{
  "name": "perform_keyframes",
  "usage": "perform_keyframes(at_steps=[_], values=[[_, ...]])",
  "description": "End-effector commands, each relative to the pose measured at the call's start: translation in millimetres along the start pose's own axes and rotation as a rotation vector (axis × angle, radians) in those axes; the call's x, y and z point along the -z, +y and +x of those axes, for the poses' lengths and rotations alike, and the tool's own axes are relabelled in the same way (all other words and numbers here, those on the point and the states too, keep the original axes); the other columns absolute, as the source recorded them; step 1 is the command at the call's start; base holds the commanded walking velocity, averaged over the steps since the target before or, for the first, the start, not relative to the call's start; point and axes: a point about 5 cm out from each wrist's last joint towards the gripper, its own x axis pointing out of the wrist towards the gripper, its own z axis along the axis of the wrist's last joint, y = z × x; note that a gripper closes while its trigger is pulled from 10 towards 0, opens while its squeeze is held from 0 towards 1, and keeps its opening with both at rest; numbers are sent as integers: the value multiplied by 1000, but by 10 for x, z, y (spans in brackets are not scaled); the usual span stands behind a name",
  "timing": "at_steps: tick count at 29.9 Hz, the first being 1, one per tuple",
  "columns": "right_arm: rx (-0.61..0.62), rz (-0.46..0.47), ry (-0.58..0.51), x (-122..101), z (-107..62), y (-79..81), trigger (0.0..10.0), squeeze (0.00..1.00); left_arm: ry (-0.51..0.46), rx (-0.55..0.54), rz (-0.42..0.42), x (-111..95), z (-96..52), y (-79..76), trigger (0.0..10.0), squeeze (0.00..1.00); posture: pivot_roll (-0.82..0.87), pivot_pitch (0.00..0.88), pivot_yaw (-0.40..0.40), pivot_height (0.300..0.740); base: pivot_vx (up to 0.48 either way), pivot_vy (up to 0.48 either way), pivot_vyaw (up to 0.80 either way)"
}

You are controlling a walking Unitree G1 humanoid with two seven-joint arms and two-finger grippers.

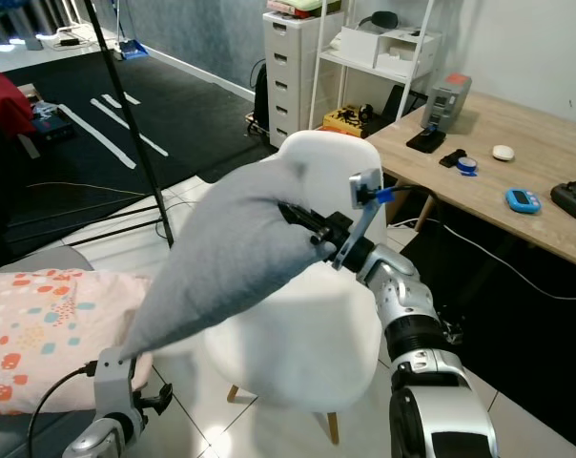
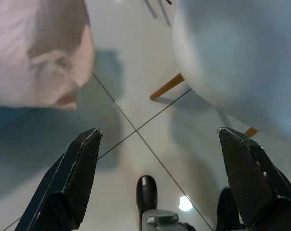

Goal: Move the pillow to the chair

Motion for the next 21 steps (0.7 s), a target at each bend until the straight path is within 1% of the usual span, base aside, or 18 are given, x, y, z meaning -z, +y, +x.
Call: perform_keyframes(at_steps=[1,3,4,5,7,8,10,11,14,19,21], values=[[136,-66,-3,-53,-80,-141,10000,0,19,-16,-4,48,-23,56,10000,0,-110,110,-16,718,0,0,0],[136,-66,-3,-53,-80,-141,10000,0,19,-16,-4,48,-23,56,10000,0,-110,110,-16,718,0,0,0],[197,-42,35,4,-138,-210,10000,0,19,-16,-2,48,-23,58,10000,0,-107,112,-14,718,0,0,0],[197,-42,35,4,-138,-210,10000,0,19,-16,-2,48,-23,58,10000,0,-107,112,-14,718,0,0,0],[253,8,55,57,-242,-284,10000,0,20,-16,0,47,-24,64,10000,0,-105,117,-12,708,0,0,0],[259,26,57,65,-280,-299,10000,0,20,-17,0,47,-25,67,10000,0,-104,119,-10,703,0,0,0],[262,34,56,66,-300,-305,10000,0,20,-17,1,47,-26,69,10000,0,-104,119,-10,698,0,0,0],[262,34,56,66,-300,-305,10000,0,20,-17,1,47,-26,69,10000,0,-104,119,-10,698,0,0,0],[273,35,57,68,-330,-337,10000,0,20,-17,3,50,-29,78,10000,0,-103,121,-5,678,0,0,0],[327,25,60,74,-343,-379,10000,0,21,-18,4,49,-30,82,10000,0,-102,122,-3,658,0,0,0],[374,12,50,41,-356,-415,10000,0,20,-18,4,49,-30,83,10000,0,-99,124,-3,648,0,0,0]])
